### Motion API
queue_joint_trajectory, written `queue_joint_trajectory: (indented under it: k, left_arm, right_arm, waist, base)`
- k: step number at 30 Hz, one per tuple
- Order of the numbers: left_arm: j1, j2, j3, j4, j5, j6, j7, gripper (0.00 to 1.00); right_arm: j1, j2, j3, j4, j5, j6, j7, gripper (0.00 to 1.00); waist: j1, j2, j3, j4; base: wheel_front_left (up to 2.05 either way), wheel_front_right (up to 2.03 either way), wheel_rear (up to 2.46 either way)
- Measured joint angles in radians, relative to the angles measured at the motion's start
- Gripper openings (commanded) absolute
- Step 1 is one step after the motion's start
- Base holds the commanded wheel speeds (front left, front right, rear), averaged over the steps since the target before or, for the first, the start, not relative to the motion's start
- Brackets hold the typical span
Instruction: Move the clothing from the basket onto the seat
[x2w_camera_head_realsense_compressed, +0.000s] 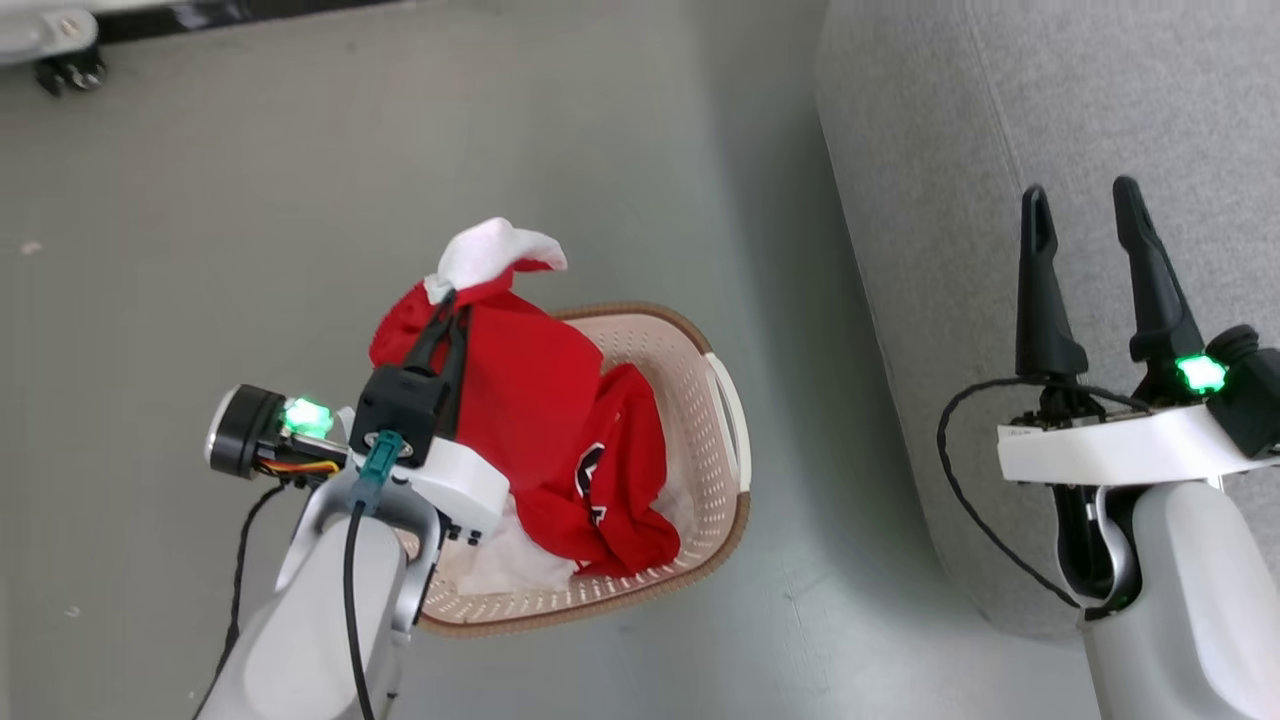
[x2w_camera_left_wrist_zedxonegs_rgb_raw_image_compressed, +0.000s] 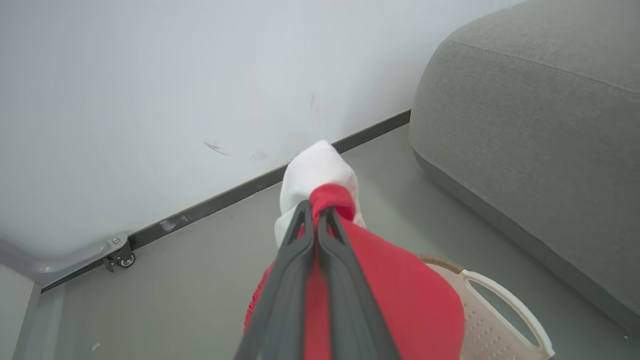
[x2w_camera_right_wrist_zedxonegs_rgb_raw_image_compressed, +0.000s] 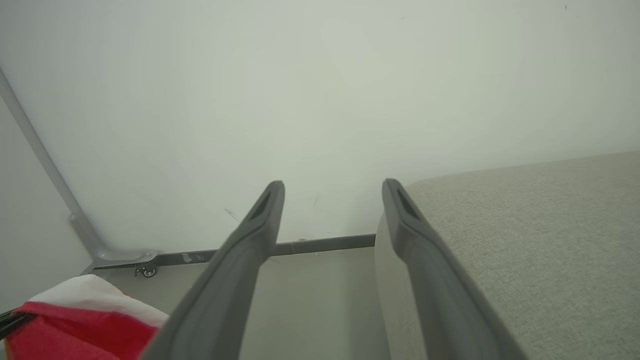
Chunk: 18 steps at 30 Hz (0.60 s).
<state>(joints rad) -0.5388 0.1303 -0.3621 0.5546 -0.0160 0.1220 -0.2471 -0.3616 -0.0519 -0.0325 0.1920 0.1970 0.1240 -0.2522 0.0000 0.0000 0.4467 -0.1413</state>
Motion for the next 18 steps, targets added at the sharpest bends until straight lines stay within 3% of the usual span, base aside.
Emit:
queue_joint_trajectory:
  k: [18]
  left_arm:
    - [0.125, -0.004, -0.035, -0.140, -0.026, -0.045, -0.001, 0.00]
  right_arm:
    - [0.130, -0.004, 0.001, 0.041, -0.016, 0.000, 0.000, 1.00]
  waist:
    - [0.0000, 0.0000, -0.186, 0.061]
  base:
    - [0.00, 0.00, 0.00]
